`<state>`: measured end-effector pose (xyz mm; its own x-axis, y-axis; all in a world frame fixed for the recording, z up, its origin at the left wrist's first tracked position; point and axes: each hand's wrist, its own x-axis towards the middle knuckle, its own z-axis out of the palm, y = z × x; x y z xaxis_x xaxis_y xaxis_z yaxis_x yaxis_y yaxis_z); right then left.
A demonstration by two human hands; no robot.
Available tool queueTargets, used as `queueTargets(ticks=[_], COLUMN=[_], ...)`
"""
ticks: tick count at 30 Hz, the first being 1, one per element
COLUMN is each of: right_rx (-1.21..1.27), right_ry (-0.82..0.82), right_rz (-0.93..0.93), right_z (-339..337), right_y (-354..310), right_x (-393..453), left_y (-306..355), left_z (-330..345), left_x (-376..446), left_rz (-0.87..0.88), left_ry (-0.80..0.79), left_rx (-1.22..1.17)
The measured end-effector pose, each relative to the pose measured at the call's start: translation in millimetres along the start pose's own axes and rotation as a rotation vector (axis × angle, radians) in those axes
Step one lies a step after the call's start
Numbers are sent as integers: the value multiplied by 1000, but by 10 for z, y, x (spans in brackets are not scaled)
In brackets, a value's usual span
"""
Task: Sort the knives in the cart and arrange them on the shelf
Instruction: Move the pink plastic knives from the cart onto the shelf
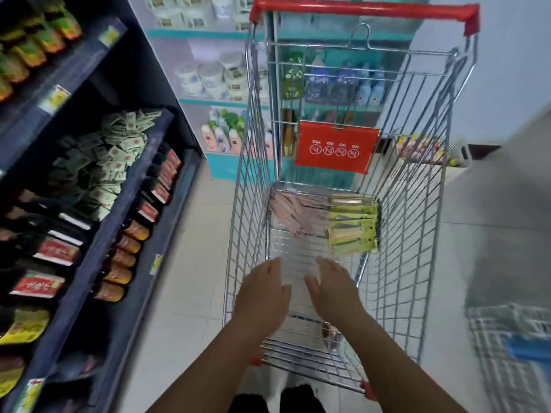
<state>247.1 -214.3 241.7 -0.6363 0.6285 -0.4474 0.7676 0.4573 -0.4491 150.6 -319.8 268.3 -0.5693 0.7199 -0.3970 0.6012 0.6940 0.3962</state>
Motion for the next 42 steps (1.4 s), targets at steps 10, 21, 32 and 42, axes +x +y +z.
queueTargets(ticks=[10, 21, 32, 42], right_rx=[51, 21, -23, -26], right_ry=[76, 41, -70, -60], right_rz=[39, 118, 101, -77], right_z=[-132, 204, 782, 1031], right_y=[-105, -29, 541, 720], right_x=[845, 2008, 2936, 3512], left_y=[-118, -381, -434, -359], left_z=[-83, 354, 1211, 1616], left_x=[926, 1933, 2735, 3362], left_rz=[-32, -137, -369, -496], left_ry=[-27, -125, -94, -14], left_rx=[-29, -90, -158, -152])
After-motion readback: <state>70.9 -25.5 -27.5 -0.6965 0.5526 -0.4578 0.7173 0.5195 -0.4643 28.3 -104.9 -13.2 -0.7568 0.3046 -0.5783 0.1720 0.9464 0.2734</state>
